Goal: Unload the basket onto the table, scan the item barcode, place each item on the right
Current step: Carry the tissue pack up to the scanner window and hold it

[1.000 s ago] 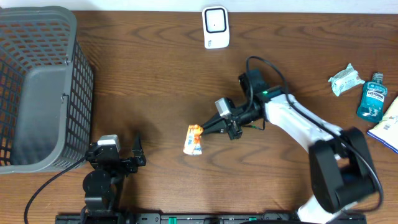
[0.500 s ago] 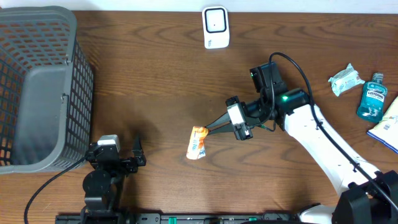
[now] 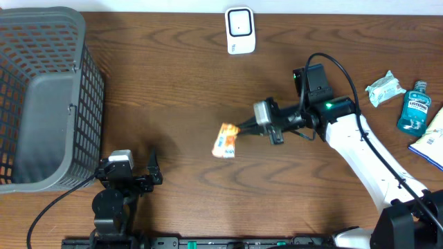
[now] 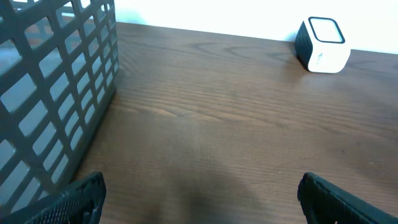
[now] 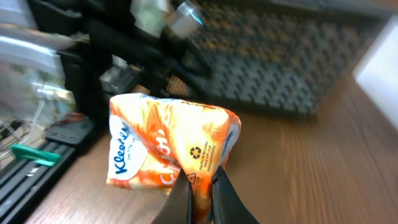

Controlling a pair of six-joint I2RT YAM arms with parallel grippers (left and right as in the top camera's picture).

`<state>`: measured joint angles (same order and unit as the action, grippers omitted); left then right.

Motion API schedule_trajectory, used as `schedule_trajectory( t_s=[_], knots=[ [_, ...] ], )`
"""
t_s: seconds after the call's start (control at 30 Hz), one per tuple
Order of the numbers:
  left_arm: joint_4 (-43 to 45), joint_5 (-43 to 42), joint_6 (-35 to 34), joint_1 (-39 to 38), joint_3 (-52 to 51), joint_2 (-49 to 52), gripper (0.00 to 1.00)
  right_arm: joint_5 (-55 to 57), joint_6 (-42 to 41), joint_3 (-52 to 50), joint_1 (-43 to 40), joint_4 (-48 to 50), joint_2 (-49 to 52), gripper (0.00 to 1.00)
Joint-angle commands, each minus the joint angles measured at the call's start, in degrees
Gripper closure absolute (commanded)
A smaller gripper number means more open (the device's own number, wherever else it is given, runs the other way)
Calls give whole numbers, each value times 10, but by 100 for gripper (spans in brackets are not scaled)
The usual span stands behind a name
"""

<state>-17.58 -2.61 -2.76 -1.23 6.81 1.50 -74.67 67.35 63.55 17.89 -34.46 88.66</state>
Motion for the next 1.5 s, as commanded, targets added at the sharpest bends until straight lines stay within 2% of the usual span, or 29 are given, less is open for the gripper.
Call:
schedule_trajectory(
  t_s=[0.0, 0.17, 0.23, 0.3, 0.43, 0.73, 0.8, 0.87, 1.0, 1.1, 1.17, 1.33, 1.47],
  knots=[
    [-3, 5, 5, -1, -13, -1, 2, 153, -281, -4, -2, 52, 5, 99],
    [-3, 5, 5, -1, -13, -1, 2, 310, -578, -4, 1, 106, 6, 99],
    [-3, 5, 5, -1, -13, -1, 2, 387, -779, -4, -1, 143, 6, 98],
    [-3, 5, 5, -1, -13, -1, 2, 447, -945, -4, -5, 137, 6, 98],
    [-3, 5, 5, -1, -13, -1, 2, 466, -1153, -4, -6, 93, 6, 98],
    [-3, 5, 5, -1, -13, -1, 2, 441, -1445, -4, 10, 29, 6, 98],
    [-3, 5, 5, -1, -13, -1, 2, 440, -1503, -4, 9, 41, 6, 98],
    [-3, 5, 5, -1, -13, -1, 2, 446, -1533, -4, 9, 92, 9, 98],
    [-3, 5, 5, -1, -13, -1, 2, 445, -1582, -4, 9, 260, 35, 98],
    [-3, 5, 5, -1, -13, -1, 2, 446, -1649, -4, 3, 327, 64, 98],
    [-3, 5, 5, -1, -13, -1, 2, 459, -1708, -3, -9, 422, 107, 98],
    [-3, 5, 5, -1, -13, -1, 2, 480, -1786, 20, -26, 599, 199, 98],
    [-3, 5, 5, -1, -13, -1, 2, 481, -1812, 87, -31, 613, 273, 98]
  ],
)
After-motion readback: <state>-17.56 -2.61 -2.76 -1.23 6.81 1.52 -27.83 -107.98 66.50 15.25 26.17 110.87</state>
